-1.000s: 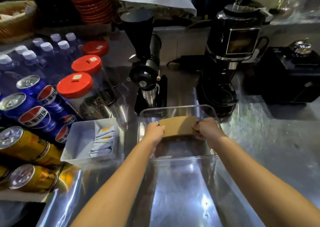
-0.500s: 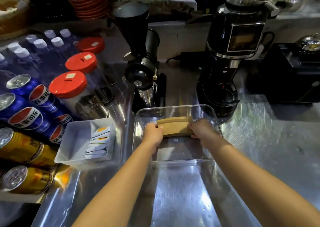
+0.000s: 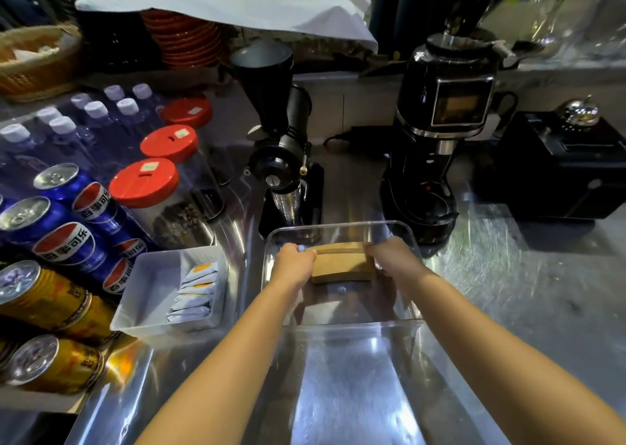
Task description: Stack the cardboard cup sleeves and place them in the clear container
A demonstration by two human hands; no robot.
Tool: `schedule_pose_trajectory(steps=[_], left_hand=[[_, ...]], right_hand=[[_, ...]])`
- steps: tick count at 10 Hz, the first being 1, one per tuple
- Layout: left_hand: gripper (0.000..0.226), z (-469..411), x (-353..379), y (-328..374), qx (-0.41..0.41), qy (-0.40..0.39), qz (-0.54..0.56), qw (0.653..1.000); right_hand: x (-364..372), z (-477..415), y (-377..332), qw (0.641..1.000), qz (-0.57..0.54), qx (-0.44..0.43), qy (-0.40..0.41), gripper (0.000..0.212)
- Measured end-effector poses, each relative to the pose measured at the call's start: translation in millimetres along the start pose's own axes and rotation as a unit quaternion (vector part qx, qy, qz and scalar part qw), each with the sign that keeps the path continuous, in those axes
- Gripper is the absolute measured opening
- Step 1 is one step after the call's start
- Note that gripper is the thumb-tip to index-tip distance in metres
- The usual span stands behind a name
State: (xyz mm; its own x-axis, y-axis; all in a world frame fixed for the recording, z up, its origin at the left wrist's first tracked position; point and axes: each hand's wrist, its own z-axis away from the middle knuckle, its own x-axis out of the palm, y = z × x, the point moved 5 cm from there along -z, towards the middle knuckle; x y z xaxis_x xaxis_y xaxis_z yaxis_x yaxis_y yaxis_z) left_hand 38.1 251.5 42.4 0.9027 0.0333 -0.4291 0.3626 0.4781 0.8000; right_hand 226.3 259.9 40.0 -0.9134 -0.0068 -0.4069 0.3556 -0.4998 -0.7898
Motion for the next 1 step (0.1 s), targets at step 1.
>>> schedule_pose_trajectory(steps=[1], left_hand=[[0.050,15.8,-19.9,23.7,0.110,0.073,-0.032,0.991]], right_hand=[[-20.3,12.6,-28.1,0.997,0.033,-0.066,0.006,0.024]])
